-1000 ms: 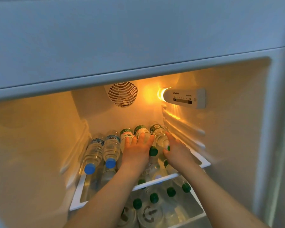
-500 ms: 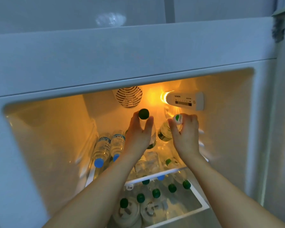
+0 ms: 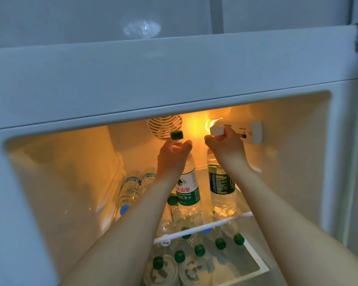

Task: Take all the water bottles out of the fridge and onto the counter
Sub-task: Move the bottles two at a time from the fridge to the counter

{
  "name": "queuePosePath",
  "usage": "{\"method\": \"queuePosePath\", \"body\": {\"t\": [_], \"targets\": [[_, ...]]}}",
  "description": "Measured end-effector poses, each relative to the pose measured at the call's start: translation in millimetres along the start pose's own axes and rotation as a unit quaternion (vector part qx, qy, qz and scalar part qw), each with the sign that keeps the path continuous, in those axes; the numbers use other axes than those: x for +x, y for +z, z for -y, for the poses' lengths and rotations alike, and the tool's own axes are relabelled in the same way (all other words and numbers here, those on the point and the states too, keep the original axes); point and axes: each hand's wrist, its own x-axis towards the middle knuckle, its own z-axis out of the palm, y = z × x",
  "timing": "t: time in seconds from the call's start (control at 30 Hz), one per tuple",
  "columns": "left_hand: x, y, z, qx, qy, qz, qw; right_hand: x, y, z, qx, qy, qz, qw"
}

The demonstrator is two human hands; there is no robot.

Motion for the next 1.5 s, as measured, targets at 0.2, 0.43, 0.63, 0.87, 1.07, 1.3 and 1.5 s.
{"method": "queuePosePath", "body": {"t": [0.2, 0.43, 0.63, 0.87, 1.07, 1.3, 1.5], "targets": [[5, 10, 10, -0.04, 0.004, -0.017, 0.999, 6, 2, -9, 0.005, 0.019, -0.017, 1.0], [-9, 1, 4, -0.057, 0.025, -0.056, 0.996, -11, -9, -3, 0.034, 0.02, -0.07, 0.997], [-57, -21, -15, -0.116, 0.081, -0.14, 0.98, -59, -26, 37, 0.066, -0.04, -0.107, 0.991], [-128, -57, -50, -0.146, 0.119, -0.146, 0.971, -108, -52, 88, 0.109, -0.102, -0.14, 0.979], [-208, -103, -62, -0.133, 0.089, -0.176, 0.971, -186, -52, 99, 0.115, -0.069, -0.105, 0.985], [-330, -166, -72, -0.107, 0.035, -0.185, 0.976, -293, -58, 122, 0.151, -0.029, -0.065, 0.986], [-443, -219, -67, -0.091, -0.03, -0.204, 0.974, -401, -59, 147, 0.18, -0.003, -0.001, 0.984]]}}
